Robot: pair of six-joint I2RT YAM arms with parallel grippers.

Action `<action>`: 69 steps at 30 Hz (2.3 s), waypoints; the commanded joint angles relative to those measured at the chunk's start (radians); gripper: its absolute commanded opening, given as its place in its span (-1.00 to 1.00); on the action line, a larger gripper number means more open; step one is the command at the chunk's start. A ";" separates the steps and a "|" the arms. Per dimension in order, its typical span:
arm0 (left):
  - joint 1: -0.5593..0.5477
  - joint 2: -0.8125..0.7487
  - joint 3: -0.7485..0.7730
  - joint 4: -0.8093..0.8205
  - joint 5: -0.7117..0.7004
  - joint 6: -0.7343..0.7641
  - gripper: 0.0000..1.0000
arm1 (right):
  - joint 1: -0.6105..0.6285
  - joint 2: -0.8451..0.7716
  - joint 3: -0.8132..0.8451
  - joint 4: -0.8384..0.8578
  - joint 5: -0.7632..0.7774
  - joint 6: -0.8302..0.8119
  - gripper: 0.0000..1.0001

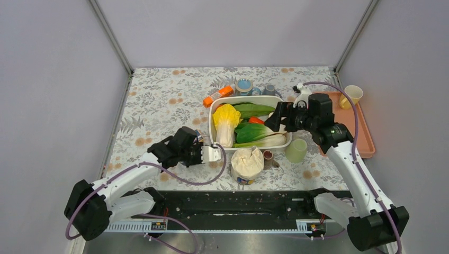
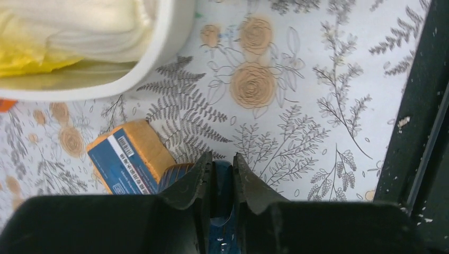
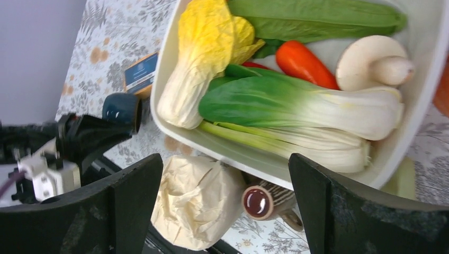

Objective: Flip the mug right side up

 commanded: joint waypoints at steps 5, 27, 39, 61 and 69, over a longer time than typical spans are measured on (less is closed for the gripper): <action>0.222 0.015 0.144 0.070 0.272 -0.278 -1.00 | 0.232 0.031 0.019 0.088 0.006 0.020 0.96; 0.376 0.025 0.363 0.047 0.531 -0.701 -1.00 | 0.650 0.370 -0.052 0.657 -0.115 0.101 0.98; 0.375 0.034 0.439 0.106 0.660 -0.848 -1.00 | 0.657 0.476 -0.022 0.803 -0.164 0.172 0.97; 0.385 0.038 0.568 0.033 0.271 -0.735 0.98 | 0.582 0.247 0.177 0.209 0.221 -0.065 -1.00; 0.385 0.011 0.595 -0.054 0.025 -0.608 0.98 | 0.341 0.210 0.339 -0.114 0.584 -0.151 -1.00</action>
